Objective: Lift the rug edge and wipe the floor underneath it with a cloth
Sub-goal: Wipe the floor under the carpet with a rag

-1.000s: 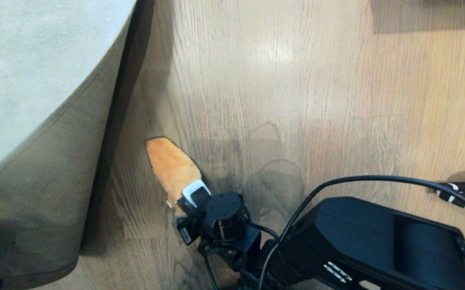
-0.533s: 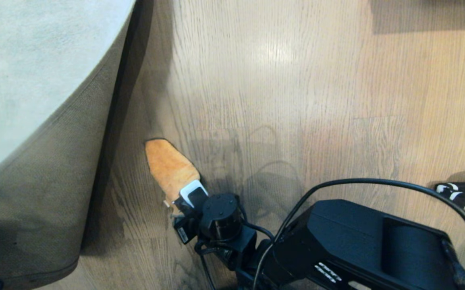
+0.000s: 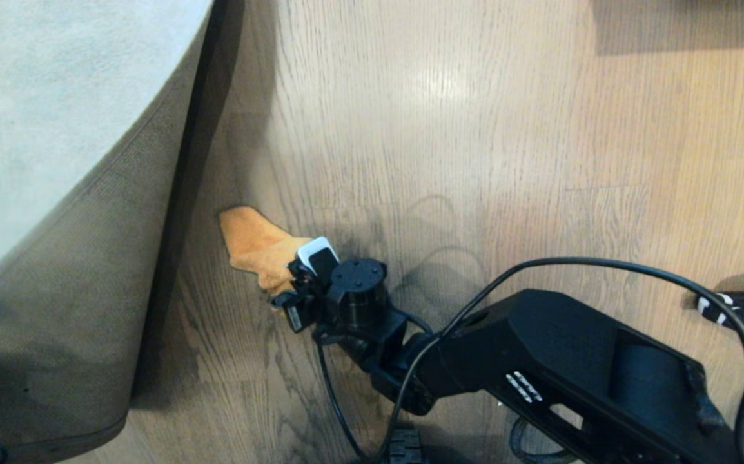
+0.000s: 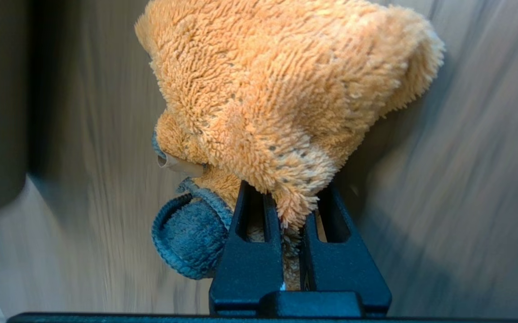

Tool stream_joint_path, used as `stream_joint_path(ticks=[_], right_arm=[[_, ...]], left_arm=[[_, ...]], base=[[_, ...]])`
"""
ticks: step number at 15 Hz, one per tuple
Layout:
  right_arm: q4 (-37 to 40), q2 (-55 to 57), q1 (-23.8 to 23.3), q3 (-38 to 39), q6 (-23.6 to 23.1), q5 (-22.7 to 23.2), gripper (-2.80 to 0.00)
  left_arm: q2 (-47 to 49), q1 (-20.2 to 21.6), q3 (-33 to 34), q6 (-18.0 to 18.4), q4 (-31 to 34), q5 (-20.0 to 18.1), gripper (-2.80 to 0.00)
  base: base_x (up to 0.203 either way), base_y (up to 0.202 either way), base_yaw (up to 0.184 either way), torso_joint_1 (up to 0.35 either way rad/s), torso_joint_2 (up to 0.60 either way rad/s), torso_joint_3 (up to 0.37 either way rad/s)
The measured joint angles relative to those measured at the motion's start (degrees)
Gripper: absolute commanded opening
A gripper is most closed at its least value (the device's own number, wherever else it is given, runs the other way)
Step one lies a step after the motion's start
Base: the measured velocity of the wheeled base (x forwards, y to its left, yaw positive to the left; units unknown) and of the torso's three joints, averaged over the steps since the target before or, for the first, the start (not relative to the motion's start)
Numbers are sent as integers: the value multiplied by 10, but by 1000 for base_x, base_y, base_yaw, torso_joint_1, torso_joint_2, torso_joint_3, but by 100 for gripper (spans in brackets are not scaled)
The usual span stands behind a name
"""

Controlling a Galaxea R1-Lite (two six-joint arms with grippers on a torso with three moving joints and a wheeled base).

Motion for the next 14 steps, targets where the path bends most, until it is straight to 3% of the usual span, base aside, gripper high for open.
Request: stream_joint_path(ticks=[7, 14], right_arm=[[85, -4, -65, -149, 0, 0, -280], [100, -14, -84, -172, 0, -5, -280]], left_arm=[[1, 0, 0, 0, 0, 0, -280], [1, 0, -1, 1, 1, 1, -280]], base=[[0, 0, 0, 0, 0, 0], [0, 0, 0, 0, 0, 0]])
